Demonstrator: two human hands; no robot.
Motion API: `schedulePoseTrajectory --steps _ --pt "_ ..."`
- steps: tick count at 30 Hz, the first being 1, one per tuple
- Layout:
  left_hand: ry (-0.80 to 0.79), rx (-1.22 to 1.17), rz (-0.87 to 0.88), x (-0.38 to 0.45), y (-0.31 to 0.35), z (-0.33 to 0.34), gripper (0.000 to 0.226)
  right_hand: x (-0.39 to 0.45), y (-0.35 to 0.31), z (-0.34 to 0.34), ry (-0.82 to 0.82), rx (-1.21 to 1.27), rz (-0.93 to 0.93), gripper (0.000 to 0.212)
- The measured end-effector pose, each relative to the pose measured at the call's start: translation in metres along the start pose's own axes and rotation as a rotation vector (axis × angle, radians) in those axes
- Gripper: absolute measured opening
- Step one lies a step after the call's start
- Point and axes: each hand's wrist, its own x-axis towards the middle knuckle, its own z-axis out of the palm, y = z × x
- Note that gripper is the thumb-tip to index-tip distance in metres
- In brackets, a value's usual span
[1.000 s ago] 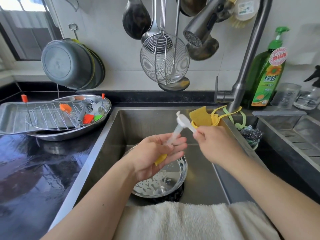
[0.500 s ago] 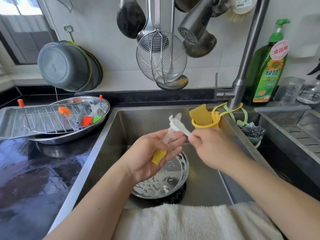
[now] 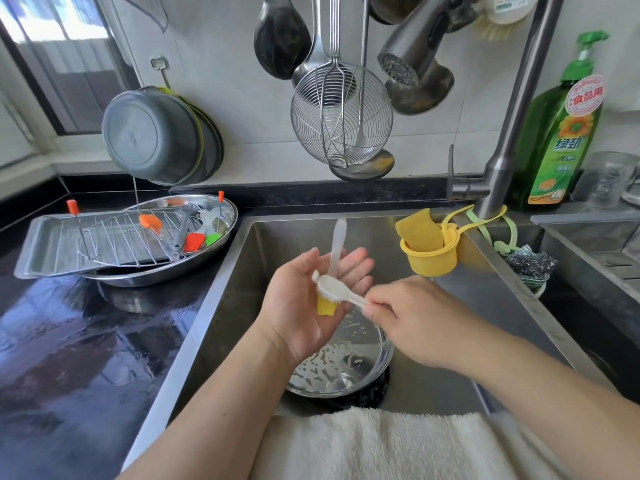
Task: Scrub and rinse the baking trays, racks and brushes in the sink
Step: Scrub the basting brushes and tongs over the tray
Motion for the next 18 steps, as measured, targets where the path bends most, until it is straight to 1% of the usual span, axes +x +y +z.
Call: schedulePoseTrajectory --steps 3,4,6,8,11,12,15,16,18 --pt "0.071 0.028 0.001 0.004 -0.001 -0.005 0.036 -0.002 0.004 0.003 -0.086 0.003 -0.064 0.044" --pt "0.076 0.059 0.007 0.004 -0.002 -0.005 0.034 -0.003 0.006 0.003 -0.091 -0.002 -0.067 0.043" --pt "0.055 0.104 0.018 0.003 -0.003 -0.004 0.030 0.000 0.010 -0.001 -0.040 -0.006 -0.032 0.042" --pt "0.057 0.095 0.034 0.005 -0.004 -0.006 0.030 0.002 0.012 -0.002 -0.020 -0.010 0.002 0.042" --pt "0.091 0.071 0.071 0.007 -0.001 -0.011 0.033 -0.002 0.010 0.002 -0.131 0.041 -0.078 0.042" --pt "0.093 0.065 0.076 0.008 0.000 -0.012 0.034 -0.002 0.011 0.003 -0.137 0.054 -0.092 0.042" --pt "0.094 0.084 0.081 0.009 -0.001 -0.012 0.035 0.002 0.014 0.002 -0.053 0.056 -0.064 0.041" --pt "0.101 0.096 0.081 0.010 -0.002 -0.013 0.036 0.003 0.014 0.003 -0.058 0.055 -0.067 0.041" --pt "0.114 0.101 0.082 0.010 -0.002 -0.015 0.035 0.001 0.012 0.002 -0.142 0.054 -0.106 0.042"
